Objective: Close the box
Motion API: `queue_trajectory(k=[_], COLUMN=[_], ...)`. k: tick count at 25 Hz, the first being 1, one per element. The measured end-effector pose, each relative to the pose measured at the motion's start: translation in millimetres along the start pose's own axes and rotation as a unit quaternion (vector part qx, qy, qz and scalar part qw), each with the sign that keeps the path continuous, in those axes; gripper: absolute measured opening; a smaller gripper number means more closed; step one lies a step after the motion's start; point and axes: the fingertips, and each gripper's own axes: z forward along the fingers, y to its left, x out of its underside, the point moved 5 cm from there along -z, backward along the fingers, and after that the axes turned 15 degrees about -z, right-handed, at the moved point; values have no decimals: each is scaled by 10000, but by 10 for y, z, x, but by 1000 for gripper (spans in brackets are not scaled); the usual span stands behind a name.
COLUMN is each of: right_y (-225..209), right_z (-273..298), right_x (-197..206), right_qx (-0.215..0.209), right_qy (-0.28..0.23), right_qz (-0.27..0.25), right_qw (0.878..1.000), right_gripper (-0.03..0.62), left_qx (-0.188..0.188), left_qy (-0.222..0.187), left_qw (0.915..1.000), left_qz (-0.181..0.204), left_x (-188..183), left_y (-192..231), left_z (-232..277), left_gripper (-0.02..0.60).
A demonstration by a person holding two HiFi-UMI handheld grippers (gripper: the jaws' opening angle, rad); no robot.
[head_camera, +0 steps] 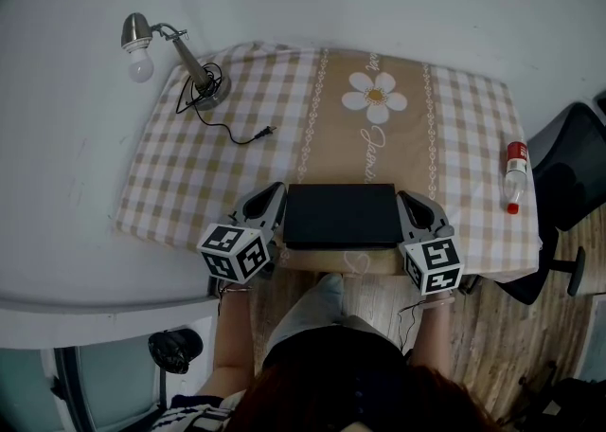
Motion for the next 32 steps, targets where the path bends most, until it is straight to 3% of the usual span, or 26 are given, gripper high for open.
queue_trajectory(k=[20,32], right_y=[191,378], right_z=[-312,-620], right_x=[39,2], right_qx=[-81,-65], right_qy=[-66,-147], right_qz=[-8,46], right_qw=[9999,9999], right_gripper=[17,17], left_qx=[-44,-135], left_qy=[-28,-45], left_qw=[9999,9992], left_qz=[97,377], left_x=[237,387], left_y=[-201,-345], left_z=[-317,-613], left_gripper=[26,28])
